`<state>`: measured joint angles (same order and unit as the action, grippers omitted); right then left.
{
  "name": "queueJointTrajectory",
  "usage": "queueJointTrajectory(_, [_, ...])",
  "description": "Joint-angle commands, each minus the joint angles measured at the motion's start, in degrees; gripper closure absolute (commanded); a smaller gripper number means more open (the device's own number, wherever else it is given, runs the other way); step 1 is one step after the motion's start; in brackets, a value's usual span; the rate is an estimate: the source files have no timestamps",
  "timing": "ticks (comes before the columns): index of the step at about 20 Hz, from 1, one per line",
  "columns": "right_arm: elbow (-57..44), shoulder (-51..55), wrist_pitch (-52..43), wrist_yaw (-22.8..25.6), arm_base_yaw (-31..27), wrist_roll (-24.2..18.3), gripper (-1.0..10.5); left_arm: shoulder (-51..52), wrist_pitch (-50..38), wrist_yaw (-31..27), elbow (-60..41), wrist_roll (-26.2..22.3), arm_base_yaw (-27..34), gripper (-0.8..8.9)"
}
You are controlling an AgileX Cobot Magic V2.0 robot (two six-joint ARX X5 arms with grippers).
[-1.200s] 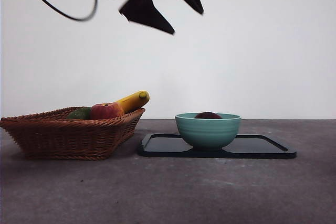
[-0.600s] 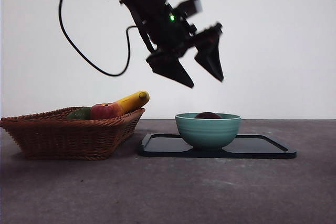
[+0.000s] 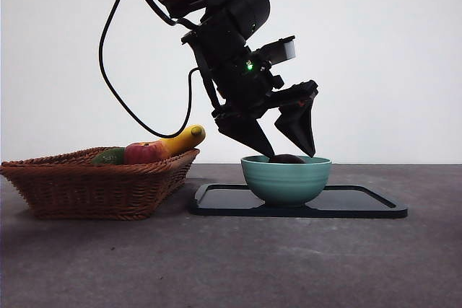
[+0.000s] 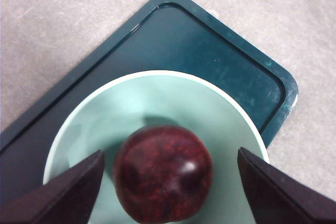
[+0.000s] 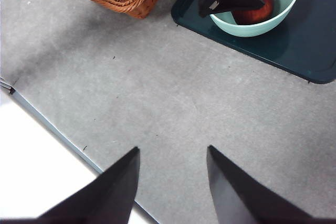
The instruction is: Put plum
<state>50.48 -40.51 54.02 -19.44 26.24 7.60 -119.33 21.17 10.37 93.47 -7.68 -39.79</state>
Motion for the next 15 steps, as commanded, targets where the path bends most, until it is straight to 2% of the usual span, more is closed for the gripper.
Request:
queueJointTrajectory(1, [0.3,-0.2,-0.1,-0.1,0.4,0.5,7.4,-1.7,-0.2,-0.1,1.7,-0.9,-0.7,4.08])
queueJointTrajectory(15, [0.3,-0.2,-0.2,-0.1,0.4,0.5,7.4,-3.2,1.2,-0.1,1.7,-0.4,-0.8,4.09])
